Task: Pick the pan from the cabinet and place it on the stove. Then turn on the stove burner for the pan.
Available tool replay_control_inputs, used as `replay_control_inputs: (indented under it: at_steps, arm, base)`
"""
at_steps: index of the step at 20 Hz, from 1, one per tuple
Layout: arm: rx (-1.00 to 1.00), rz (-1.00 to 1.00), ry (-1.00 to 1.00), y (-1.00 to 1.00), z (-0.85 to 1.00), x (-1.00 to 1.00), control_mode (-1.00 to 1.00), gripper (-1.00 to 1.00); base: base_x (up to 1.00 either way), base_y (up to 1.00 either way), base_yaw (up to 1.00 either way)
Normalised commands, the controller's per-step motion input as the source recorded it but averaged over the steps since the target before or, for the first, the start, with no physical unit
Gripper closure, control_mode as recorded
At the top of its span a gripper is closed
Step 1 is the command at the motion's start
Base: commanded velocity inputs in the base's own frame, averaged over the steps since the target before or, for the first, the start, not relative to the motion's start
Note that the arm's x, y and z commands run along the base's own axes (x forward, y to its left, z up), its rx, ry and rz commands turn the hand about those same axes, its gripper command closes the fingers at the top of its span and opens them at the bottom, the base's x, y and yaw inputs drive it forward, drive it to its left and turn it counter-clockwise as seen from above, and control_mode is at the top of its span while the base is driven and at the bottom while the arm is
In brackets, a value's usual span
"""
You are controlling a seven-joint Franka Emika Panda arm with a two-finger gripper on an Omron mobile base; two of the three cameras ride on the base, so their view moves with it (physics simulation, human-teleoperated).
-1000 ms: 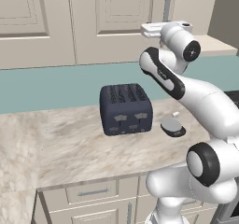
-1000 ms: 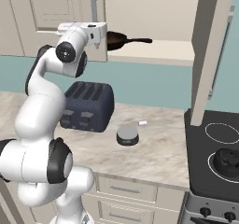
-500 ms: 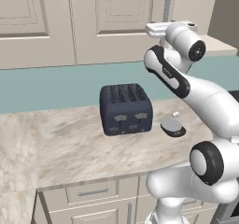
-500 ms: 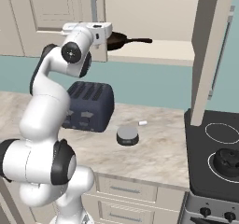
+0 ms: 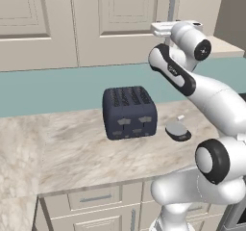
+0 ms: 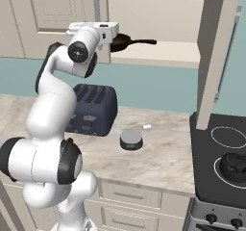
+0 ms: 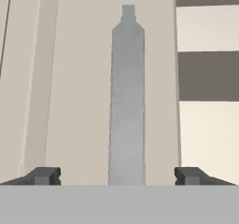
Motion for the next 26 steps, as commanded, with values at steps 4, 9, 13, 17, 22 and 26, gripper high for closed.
replay_control_inputs:
  at_steps: [4,9,13,17,22,26]
  arm:
    - [0.00,0.00,0.00,0.00,-0.04,0.34,-1.00,-1.00]
    - [0.00,0.00,0.00,0.05,-0.08,0.35,-1.00,-1.00]
    - [0.00,0.00,0.01,0.35,-0.15,0.34,-1.00,1.00]
    - [0.00,0.00,0.00,0.47,-0.16,0.18,-1.00,1.00]
    - [0.00,0.00,0.00,0.54,-0.13,0.13,-1.00,1.00]
    - [0.00,0.01,0.00,0.44,-0.11,0.06,-1.00,1.00]
  base:
    - [0.00,0.00,0.00]
    - [0.00,0.00,0.00]
    - [0.00,0.00,0.00]
    - [0.00,0.00,0.00]
    - [0.00,0.00,0.00]
    - [0.00,0.00,0.00]
